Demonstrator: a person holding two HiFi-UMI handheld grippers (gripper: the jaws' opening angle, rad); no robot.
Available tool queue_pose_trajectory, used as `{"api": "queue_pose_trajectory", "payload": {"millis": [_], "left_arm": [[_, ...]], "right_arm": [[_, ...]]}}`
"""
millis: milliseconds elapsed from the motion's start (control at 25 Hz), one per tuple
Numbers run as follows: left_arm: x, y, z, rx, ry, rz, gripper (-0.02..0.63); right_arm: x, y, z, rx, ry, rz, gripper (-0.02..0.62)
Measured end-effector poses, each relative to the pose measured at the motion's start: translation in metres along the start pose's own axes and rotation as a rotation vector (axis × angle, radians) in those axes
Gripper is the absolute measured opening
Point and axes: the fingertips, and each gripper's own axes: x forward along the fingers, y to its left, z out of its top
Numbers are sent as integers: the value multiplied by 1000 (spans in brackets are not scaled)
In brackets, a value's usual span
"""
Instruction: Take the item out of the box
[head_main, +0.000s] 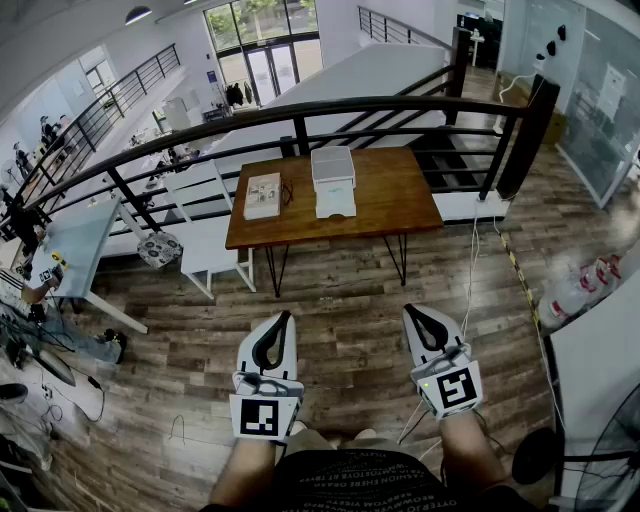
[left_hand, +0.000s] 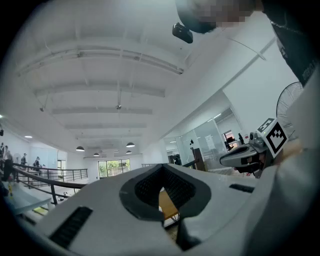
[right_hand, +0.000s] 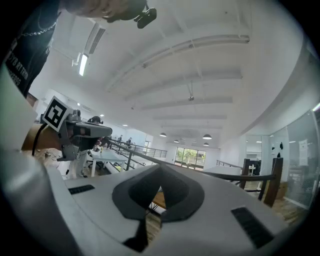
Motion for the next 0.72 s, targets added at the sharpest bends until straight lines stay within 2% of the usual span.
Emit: {"api": "queue_pose_trajectory", "payload": {"millis": [160, 360, 400, 480, 720], "left_arm": [[4, 6, -13, 33, 30, 8, 5], [8, 10, -16, 28, 27, 35, 5], [7, 11, -16, 28, 24, 37, 5], [5, 15, -15, 34, 20, 39, 5], [15, 33, -24, 42, 28, 32, 5]], "right_arm": [[7, -5, -1, 45, -21, 0, -5], [13, -9, -9, 60, 2, 30, -5], [14, -7, -10, 65, 4, 36, 10], [19, -3, -11, 74, 4, 50, 77], [39, -1, -19, 89, 6, 39, 147]]}}
